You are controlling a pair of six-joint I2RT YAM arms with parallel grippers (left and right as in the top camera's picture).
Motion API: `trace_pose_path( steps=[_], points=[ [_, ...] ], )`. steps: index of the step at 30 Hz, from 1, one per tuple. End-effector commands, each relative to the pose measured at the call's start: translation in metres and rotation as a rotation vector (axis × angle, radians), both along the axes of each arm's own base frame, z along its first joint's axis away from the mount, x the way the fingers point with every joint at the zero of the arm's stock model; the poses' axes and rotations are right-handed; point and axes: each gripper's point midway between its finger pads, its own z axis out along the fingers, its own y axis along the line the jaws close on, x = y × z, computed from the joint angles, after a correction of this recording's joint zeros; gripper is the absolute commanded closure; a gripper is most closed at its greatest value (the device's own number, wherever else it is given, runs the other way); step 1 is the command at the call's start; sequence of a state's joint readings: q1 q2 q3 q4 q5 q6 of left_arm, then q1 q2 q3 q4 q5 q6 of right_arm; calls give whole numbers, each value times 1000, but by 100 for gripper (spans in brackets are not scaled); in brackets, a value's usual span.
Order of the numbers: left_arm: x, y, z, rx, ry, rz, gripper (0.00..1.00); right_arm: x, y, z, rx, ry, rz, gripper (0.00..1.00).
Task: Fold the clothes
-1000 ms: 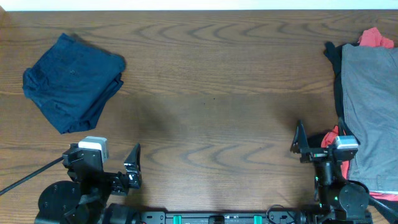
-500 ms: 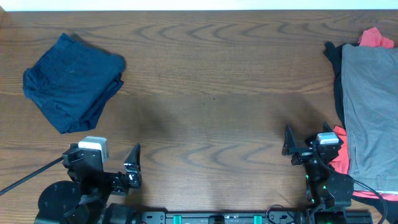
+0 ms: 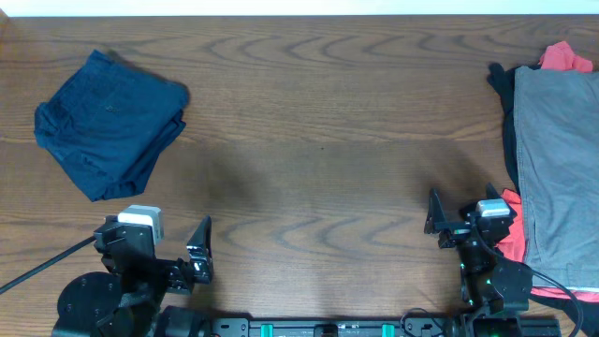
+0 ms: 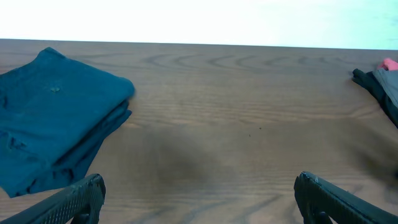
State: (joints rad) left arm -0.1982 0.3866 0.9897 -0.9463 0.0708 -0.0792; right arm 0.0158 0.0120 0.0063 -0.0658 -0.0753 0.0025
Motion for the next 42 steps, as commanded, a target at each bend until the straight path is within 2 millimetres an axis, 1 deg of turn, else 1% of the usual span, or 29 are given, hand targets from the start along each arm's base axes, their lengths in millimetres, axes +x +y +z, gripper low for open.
trace_pose_path(
  steps=[1,14,17,19,21,25,28,31,34,38,42],
  points=[
    [0,2,-1,-2,2,15,2,0,-1,1,-14,-5,2,1],
    [-1,3,-3,11,8,16,2,0,-1,1,-14,-5,2,1],
    [-5,16,-16,56,58,75,2,0,-1,1,-14,-5,2,1],
    [-3,22,-28,67,87,112,2,0,-1,1,-14,-5,2,1],
    [0,29,-44,72,114,154,2,0,-1,1,-14,-5,2,1],
    [11,41,-84,56,131,231,2,0,-1,1,-14,-5,2,1],
    [23,44,-105,33,71,254,2,0,-1,1,-14,-5,2,1],
    [37,47,-113,13,-41,276,2,0,-1,1,-14,-5,2,1],
    [50,48,-114,0,-161,279,2,0,-1,0,-14,-4,2,1],
    [66,49,-109,-16,-309,278,2,0,-1,1,-14,-5,2,1],
    [78,49,-101,-31,-454,277,2,0,-1,1,-14,-5,2,1]
  ],
)
